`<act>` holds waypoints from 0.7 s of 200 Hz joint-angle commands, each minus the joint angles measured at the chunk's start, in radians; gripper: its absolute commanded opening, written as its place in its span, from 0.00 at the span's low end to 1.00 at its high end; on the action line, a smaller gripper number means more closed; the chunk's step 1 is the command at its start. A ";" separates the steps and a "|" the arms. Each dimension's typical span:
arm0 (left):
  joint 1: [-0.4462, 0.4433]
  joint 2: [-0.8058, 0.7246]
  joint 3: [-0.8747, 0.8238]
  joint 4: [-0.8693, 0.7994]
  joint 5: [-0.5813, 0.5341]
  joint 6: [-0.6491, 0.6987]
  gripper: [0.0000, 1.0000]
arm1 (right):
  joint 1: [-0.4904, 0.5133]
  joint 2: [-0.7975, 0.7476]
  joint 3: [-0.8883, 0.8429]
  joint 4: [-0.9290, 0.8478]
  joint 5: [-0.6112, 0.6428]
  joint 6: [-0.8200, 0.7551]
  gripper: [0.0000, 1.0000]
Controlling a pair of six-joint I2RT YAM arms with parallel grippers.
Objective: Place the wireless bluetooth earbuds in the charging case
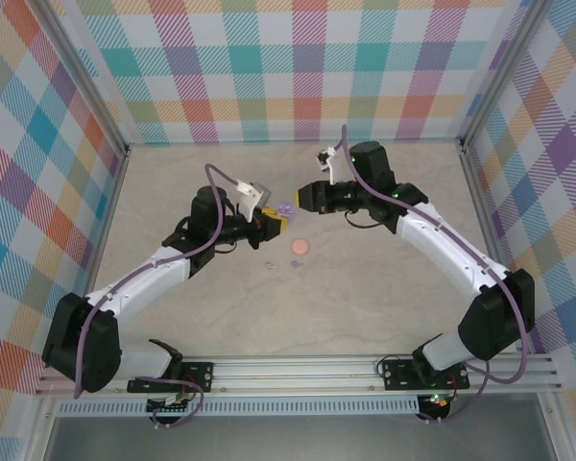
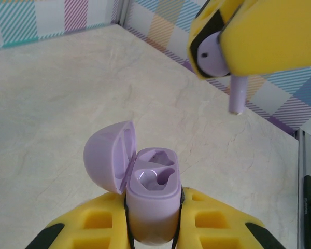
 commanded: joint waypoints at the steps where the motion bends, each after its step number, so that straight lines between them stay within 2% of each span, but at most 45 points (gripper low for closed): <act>1: -0.010 -0.048 -0.021 0.073 0.007 0.029 0.15 | 0.036 -0.035 0.012 0.037 0.082 0.000 0.23; 31: -0.013 -0.072 -0.033 0.076 0.004 0.042 0.15 | 0.064 -0.055 -0.004 0.070 0.143 0.000 0.23; 140: -0.018 -0.099 -0.034 0.080 -0.011 0.026 0.14 | 0.094 -0.053 -0.031 0.131 0.177 0.018 0.23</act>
